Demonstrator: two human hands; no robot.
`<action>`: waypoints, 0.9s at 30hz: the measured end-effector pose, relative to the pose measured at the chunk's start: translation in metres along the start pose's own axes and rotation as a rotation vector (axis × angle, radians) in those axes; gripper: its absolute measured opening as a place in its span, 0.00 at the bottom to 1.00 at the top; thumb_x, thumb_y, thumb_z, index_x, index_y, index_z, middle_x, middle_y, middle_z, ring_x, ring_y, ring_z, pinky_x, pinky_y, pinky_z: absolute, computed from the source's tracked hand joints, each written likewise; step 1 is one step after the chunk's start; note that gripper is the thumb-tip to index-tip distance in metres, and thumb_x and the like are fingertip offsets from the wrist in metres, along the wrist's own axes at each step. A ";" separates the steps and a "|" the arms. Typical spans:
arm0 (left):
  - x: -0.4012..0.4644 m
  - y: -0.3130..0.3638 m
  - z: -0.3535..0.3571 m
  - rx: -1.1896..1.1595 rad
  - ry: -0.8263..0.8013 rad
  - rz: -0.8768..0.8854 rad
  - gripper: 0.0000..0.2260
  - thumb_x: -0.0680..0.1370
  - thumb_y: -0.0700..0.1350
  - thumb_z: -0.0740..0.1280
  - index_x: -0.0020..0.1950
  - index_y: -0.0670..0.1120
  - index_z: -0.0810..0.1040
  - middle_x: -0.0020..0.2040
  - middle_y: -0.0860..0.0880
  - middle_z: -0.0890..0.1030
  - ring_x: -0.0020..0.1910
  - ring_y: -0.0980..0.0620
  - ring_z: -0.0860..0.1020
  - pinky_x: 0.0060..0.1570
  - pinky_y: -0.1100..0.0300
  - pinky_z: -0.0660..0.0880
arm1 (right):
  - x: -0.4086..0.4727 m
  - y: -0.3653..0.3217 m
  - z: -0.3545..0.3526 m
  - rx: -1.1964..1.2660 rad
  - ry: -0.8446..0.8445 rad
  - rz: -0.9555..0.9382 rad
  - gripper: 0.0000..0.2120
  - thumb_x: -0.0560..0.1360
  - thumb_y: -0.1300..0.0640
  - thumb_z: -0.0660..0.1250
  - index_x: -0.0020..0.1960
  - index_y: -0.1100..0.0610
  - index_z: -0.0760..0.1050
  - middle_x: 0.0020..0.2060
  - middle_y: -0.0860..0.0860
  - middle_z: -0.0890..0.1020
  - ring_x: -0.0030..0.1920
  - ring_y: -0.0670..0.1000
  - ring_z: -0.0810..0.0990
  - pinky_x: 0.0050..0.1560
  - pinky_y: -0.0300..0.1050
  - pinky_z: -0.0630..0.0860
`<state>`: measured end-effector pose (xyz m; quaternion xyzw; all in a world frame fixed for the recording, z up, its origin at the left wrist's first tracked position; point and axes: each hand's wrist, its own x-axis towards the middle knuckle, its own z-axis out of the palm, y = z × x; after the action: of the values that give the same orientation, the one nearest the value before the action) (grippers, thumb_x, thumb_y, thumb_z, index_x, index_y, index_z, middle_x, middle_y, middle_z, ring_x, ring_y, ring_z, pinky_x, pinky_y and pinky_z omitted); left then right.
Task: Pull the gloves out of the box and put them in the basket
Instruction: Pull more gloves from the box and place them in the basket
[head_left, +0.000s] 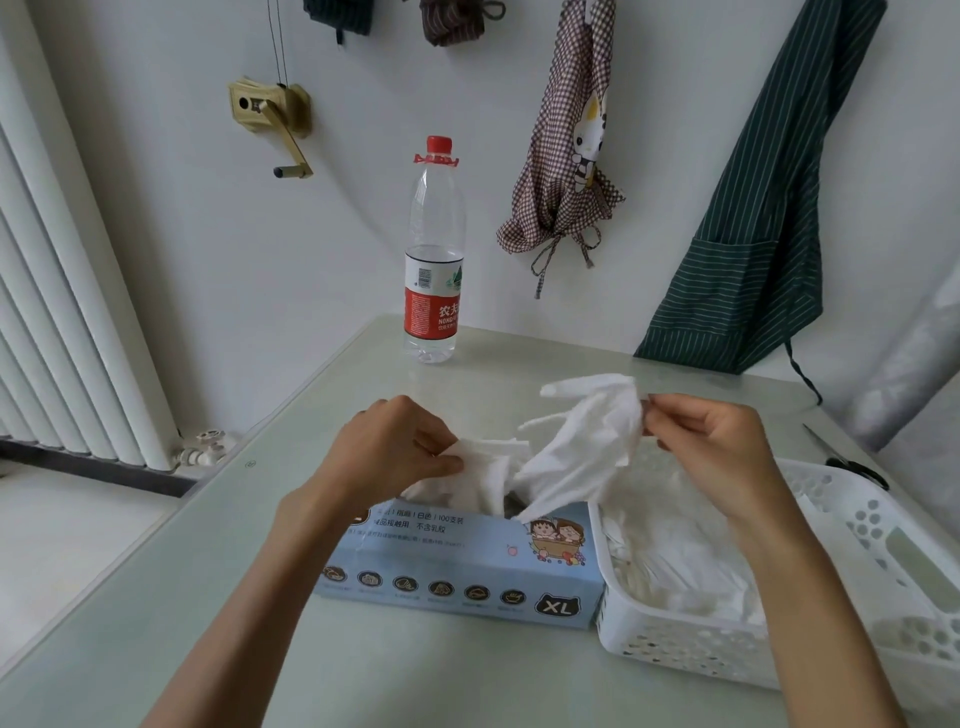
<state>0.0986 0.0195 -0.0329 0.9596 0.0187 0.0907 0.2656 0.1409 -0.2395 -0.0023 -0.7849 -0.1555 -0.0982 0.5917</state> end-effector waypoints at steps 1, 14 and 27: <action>-0.001 -0.001 -0.003 0.021 0.000 -0.003 0.07 0.71 0.52 0.74 0.48 0.55 0.84 0.43 0.59 0.84 0.42 0.61 0.80 0.44 0.63 0.75 | 0.000 -0.001 -0.001 0.017 0.007 0.004 0.09 0.74 0.61 0.68 0.42 0.46 0.79 0.31 0.36 0.82 0.36 0.34 0.81 0.41 0.26 0.76; -0.010 0.011 -0.017 0.051 0.003 0.120 0.17 0.71 0.61 0.68 0.58 0.59 0.76 0.56 0.62 0.75 0.53 0.61 0.72 0.54 0.60 0.70 | -0.002 -0.017 -0.015 0.206 0.062 0.108 0.04 0.77 0.58 0.65 0.46 0.52 0.79 0.31 0.45 0.84 0.32 0.42 0.82 0.33 0.34 0.79; 0.022 0.113 -0.024 -0.147 -0.222 0.186 0.15 0.73 0.55 0.69 0.51 0.45 0.83 0.40 0.54 0.81 0.38 0.58 0.78 0.45 0.63 0.74 | 0.025 -0.047 -0.037 0.222 -0.209 0.284 0.09 0.80 0.56 0.62 0.47 0.56 0.79 0.37 0.50 0.81 0.37 0.47 0.79 0.42 0.40 0.76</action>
<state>0.1141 -0.0638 0.0492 0.9393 -0.1062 0.0096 0.3261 0.1483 -0.2597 0.0585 -0.7348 -0.1138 0.0858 0.6632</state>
